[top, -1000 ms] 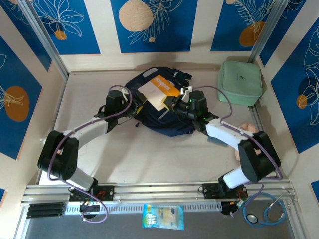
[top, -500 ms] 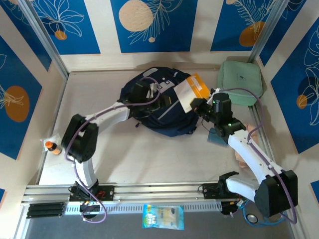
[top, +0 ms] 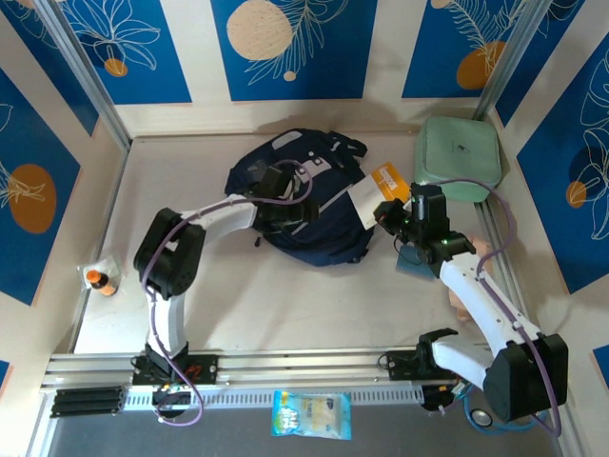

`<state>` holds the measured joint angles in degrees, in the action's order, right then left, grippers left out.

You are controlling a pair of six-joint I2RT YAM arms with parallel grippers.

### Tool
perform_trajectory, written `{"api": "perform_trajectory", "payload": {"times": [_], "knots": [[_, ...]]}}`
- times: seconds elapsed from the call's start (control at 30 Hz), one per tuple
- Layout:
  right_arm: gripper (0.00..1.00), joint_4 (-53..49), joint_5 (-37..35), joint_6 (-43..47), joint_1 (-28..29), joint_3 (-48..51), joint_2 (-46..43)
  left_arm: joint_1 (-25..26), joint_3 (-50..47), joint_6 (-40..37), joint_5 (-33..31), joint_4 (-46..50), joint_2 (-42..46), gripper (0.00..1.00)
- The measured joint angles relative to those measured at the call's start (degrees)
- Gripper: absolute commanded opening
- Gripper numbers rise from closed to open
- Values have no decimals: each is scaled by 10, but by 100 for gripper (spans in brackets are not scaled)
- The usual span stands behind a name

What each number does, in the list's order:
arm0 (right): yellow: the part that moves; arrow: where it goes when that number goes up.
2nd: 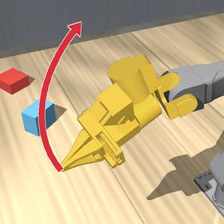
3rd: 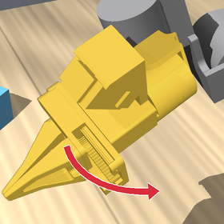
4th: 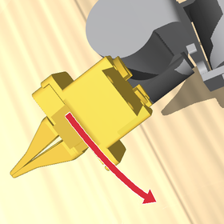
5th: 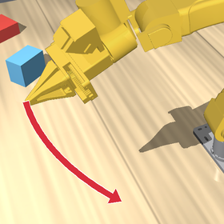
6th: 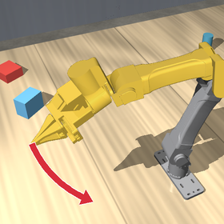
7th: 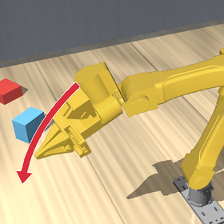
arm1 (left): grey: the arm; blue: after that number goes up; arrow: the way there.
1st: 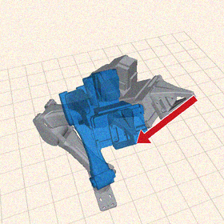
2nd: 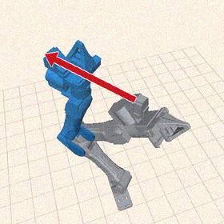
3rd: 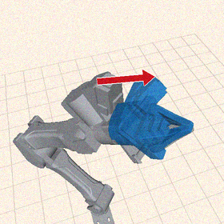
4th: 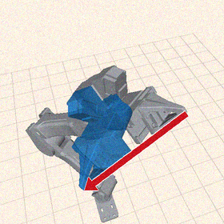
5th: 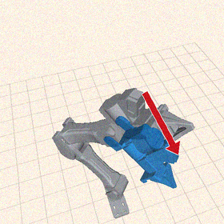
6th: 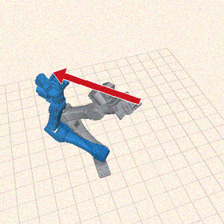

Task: Pack the student bag

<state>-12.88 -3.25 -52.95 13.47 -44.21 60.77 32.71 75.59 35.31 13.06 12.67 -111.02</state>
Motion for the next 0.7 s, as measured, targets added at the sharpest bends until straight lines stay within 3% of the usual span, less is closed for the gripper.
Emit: {"api": "perform_trajectory", "payload": {"times": [0.13,0.33,0.6,0.7], "knots": [[0,0,0,0,0,0,14,-6,-74,-32,-7,15,61,77],[0,0,1,1,0,0,30,11,-83,-108,-33,99,111,100],[0,2,0,0,-2,0,25,60,-30,-231,-99,193,144,99],[0,2,0,0,-5,0,20,88,-4,-278,-134,224,137,90]]}}
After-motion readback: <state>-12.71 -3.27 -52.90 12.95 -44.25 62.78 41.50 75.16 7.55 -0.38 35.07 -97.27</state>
